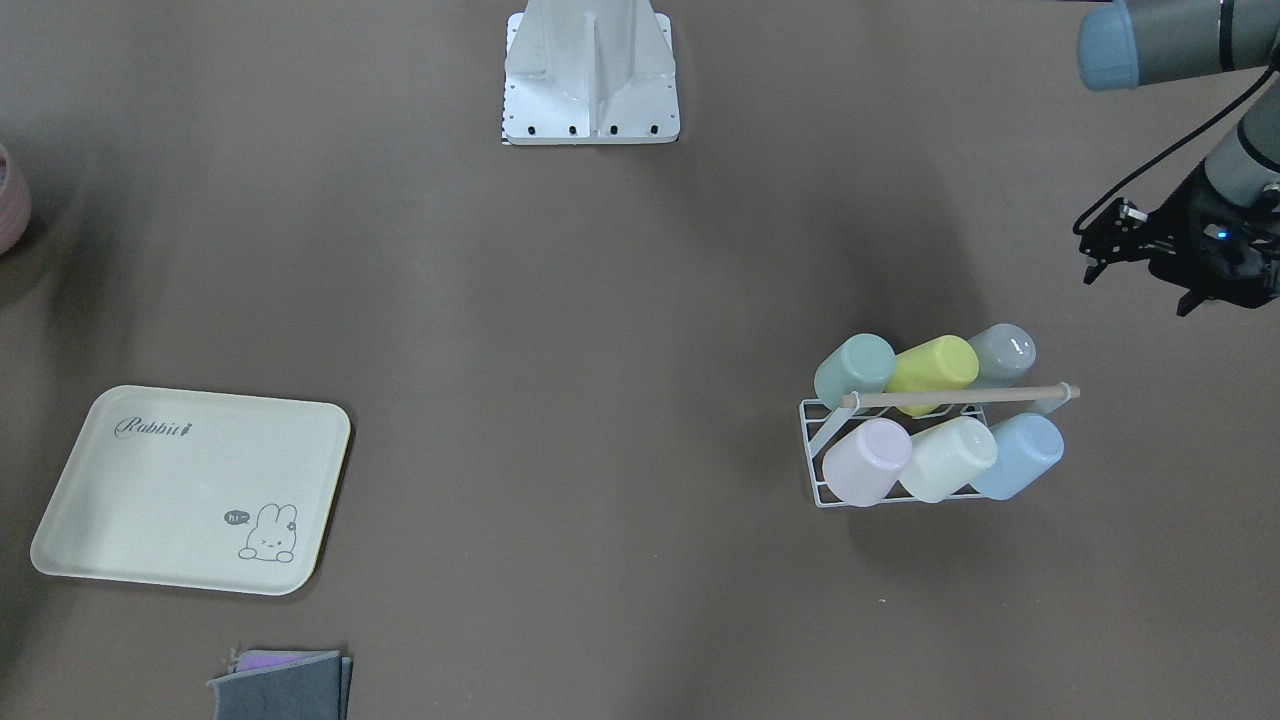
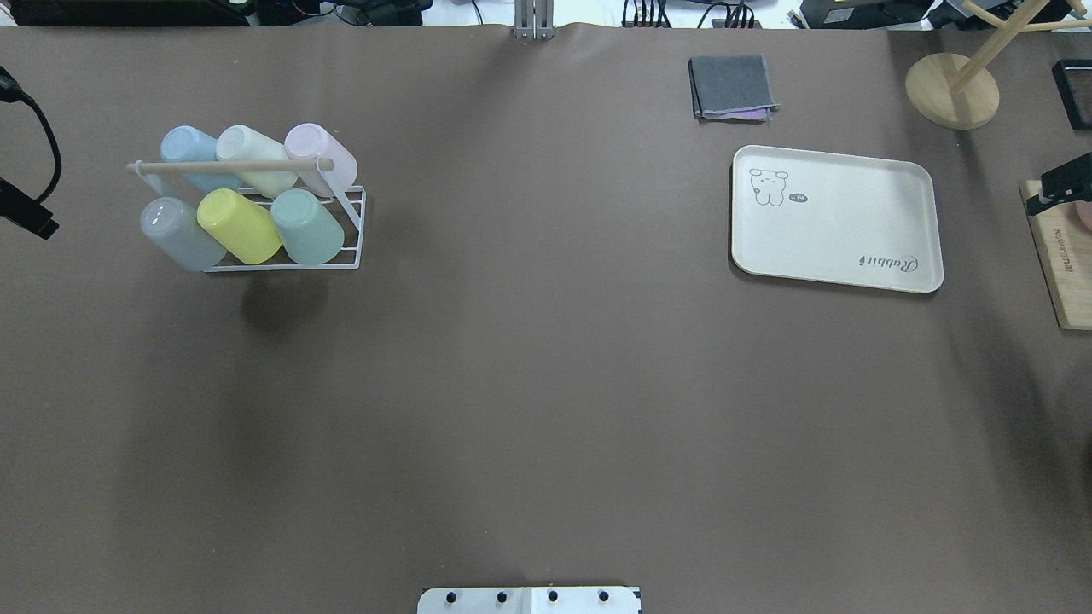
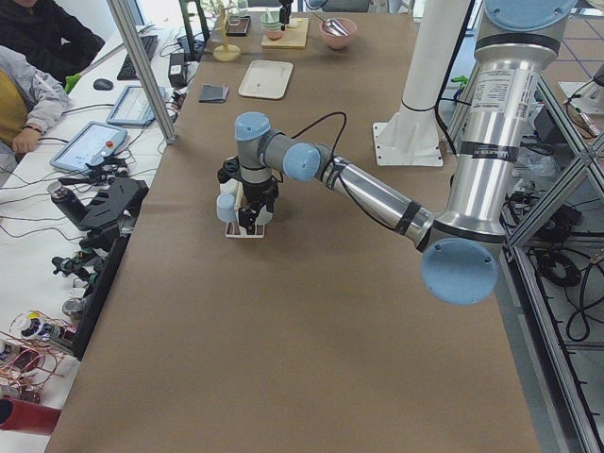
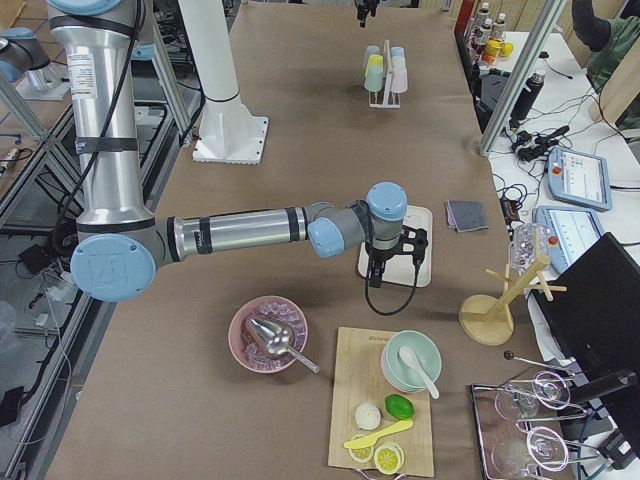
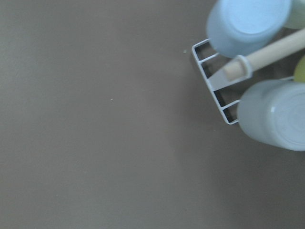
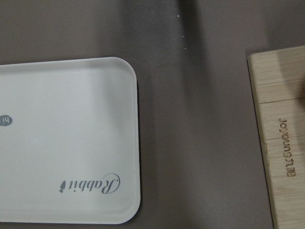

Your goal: Pick up and place green cup on tray

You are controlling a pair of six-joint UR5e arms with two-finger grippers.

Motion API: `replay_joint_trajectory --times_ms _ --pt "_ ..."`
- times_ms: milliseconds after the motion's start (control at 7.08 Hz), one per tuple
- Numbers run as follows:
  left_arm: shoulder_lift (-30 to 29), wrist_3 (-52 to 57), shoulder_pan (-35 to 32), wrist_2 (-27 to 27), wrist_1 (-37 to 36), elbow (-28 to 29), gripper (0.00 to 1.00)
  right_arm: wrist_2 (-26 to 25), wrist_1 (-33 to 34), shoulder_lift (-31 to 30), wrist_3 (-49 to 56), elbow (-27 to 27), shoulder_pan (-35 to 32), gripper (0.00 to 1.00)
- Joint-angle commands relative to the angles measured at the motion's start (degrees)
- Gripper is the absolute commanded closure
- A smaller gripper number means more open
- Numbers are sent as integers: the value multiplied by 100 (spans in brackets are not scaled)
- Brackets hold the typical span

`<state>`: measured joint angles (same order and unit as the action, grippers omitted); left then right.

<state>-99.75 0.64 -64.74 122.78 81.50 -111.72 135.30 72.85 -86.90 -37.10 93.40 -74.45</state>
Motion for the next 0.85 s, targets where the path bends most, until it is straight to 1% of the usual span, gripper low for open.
replay_joint_trajectory --times_ms 0,141,282,424,565,706 --pt "-490 1274 321 -734 -587 -332 3 -126 -1048 68 -549 -705 123 0" --pt "-963 1594 356 -895 -1366 -341 3 -153 -1437 112 -649 -875 246 0" --pt "-1385 1728 470 -923 -1948 -350 3 -231 -1449 182 -763 -894 421 0" --pt "-1607 1729 801 -1288 -2241 -394 3 -302 -1458 252 -773 -903 597 0" --pt "-1914 1729 1274 -1684 -2601 -386 3 -381 -1458 279 -721 -911 746 0" --pt "-2117 1729 1610 -2445 -2952 -429 3 -434 -1458 297 -720 -912 896 0"
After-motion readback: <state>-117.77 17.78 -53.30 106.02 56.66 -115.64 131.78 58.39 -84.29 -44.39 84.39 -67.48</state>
